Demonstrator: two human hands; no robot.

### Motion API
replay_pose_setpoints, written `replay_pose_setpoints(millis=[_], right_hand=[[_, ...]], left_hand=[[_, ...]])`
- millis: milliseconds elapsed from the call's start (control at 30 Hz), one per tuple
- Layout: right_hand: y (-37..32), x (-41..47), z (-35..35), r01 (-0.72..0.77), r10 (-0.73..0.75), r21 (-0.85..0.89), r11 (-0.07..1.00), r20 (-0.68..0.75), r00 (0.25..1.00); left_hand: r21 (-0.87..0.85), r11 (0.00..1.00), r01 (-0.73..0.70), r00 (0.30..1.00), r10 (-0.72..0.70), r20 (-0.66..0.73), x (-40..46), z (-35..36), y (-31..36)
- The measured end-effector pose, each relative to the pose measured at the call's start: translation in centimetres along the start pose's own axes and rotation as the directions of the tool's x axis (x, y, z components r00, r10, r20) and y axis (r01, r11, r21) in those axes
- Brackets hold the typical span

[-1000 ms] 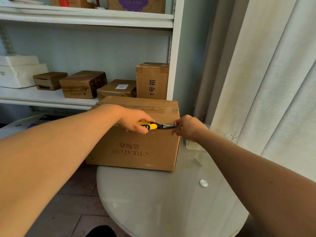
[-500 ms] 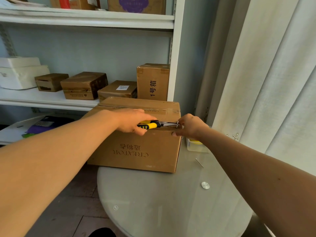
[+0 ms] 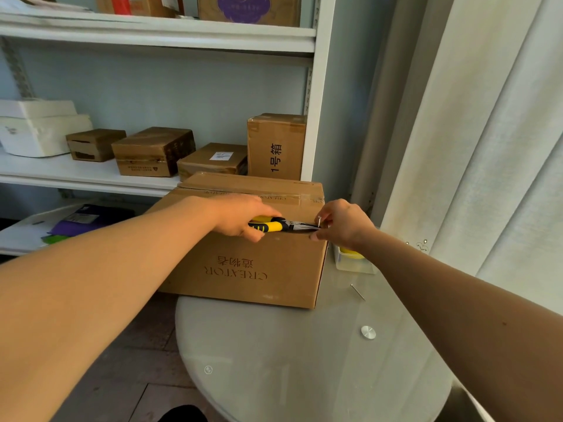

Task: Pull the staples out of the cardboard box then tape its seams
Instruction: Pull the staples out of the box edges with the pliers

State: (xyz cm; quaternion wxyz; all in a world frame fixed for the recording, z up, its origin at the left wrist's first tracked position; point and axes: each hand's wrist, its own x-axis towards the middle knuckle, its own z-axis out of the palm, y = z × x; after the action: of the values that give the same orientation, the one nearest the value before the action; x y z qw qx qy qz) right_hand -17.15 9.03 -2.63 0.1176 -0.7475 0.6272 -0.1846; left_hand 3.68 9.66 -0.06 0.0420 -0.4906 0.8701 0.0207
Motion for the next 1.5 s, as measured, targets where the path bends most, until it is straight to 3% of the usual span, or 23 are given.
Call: replay_pose_setpoints(millis=[167, 533, 833, 1367, 1500], right_hand=[[-0.13, -0.18, -0.09, 0.005, -0.005, -0.001, 1.0, 0.006, 1.0], [0.07, -0.08, -0.01, -0.014, 0.014, 0.044, 0.999, 0.009, 1.0], [-0.07, -0.26, 0.0, -0.019, 0.018, 0.069, 0.997, 0.012, 1.0], [0.25, -0.12, 0.17, -0.022, 0.021, 0.085, 0.996, 0.012, 1.0], [0.61, 0.22, 0.13, -0.062, 0.064, 0.224, 0.973, -0.002, 0.998]], left_hand=[[-0.076, 0.997, 0.008, 1.0, -0.007, 0.017, -0.2, -0.41, -0.09], [0.095, 0.995, 0.008, 1.0, -0.006, -0.017, -0.4, 0.21, 0.39], [-0.049, 0.999, 0.006, 1.0, -0.006, 0.0, -0.47, -0.38, 0.42], [0.064, 0.998, 0.02, 1.0, -0.019, -0.018, -0.51, 0.02, 0.57], [0.047, 0.999, 0.01, 1.0, -0.009, -0.013, -0.62, -0.05, 0.45]])
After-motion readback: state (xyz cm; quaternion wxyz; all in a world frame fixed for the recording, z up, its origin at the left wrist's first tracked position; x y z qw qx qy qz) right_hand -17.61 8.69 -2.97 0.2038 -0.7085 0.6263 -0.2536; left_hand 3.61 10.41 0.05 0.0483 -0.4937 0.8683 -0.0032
